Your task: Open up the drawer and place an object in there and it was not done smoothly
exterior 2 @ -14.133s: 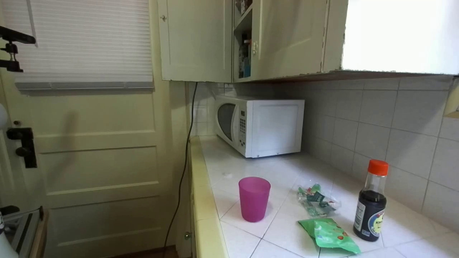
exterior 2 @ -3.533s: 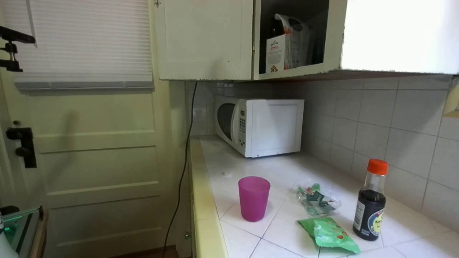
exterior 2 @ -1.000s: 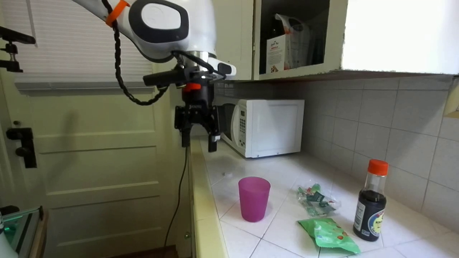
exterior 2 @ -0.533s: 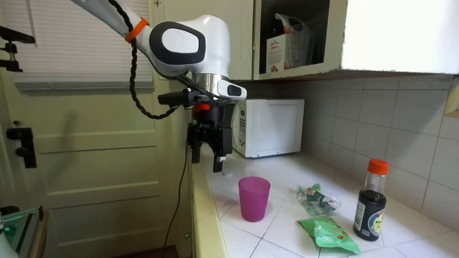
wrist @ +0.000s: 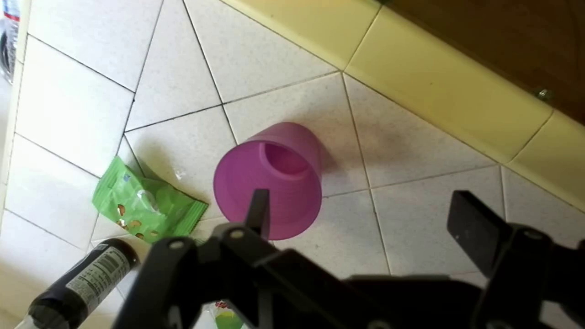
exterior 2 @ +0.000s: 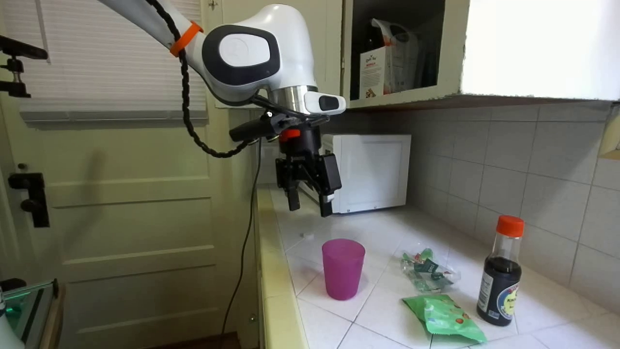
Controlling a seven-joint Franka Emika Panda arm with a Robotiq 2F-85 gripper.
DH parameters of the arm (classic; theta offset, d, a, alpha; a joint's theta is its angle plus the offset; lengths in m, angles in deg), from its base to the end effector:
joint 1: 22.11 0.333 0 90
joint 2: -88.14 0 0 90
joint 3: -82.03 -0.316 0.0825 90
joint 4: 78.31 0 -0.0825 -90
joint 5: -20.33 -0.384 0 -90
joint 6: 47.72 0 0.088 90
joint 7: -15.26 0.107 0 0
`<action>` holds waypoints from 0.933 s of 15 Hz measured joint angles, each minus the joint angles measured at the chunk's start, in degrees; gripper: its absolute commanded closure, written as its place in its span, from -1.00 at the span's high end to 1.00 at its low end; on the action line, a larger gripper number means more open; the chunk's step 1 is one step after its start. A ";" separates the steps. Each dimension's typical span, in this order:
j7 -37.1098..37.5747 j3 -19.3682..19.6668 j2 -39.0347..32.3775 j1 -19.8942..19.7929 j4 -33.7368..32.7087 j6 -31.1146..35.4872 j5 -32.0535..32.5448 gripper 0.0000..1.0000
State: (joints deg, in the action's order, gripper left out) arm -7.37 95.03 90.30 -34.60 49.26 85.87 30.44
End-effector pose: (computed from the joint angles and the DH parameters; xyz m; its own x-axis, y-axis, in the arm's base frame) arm 0.4804 -0.2329 0.4029 0.9951 0.0685 0.0715 0.0550 -0.9829 0.1757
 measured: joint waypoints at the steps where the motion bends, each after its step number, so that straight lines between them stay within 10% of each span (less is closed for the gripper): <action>1: 0.06 -0.04 -0.01 0.02 0.00 0.12 0.00 1.00; 14: -1.55 -0.12 -4.87 -0.25 0.24 6.71 -2.20 0.88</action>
State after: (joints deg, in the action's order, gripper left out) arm -8.92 94.92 85.43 -34.86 49.50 92.58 28.24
